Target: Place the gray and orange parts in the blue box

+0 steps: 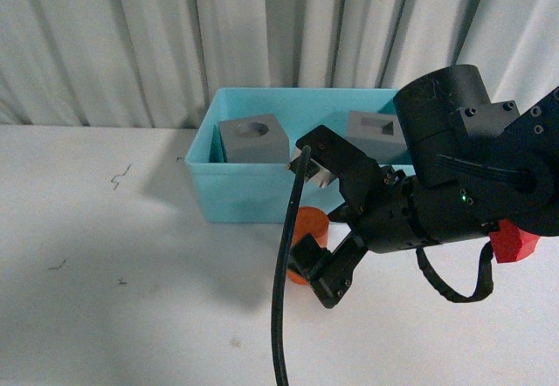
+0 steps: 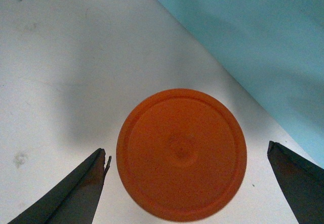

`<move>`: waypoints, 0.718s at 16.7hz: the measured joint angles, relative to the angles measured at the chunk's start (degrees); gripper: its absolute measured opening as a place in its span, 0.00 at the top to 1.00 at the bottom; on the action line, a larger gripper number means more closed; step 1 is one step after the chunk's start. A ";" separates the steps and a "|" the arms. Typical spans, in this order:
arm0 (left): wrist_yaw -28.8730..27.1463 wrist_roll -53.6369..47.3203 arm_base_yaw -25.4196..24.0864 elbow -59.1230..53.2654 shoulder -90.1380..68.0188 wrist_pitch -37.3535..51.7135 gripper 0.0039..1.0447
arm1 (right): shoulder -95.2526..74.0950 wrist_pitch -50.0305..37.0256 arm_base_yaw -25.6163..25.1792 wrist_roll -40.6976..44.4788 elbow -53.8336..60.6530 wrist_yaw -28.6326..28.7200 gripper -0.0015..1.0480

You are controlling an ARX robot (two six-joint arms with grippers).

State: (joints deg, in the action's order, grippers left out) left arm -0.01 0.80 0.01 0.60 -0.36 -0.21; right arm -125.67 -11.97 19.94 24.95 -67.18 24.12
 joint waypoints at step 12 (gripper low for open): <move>0.00 0.00 0.00 0.00 0.00 0.00 0.06 | -3.63 1.88 1.07 -2.91 -6.16 0.74 0.45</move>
State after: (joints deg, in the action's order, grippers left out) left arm -0.01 0.80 0.01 0.60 -0.36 -0.21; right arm -129.29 -10.09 21.02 22.04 -73.34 24.86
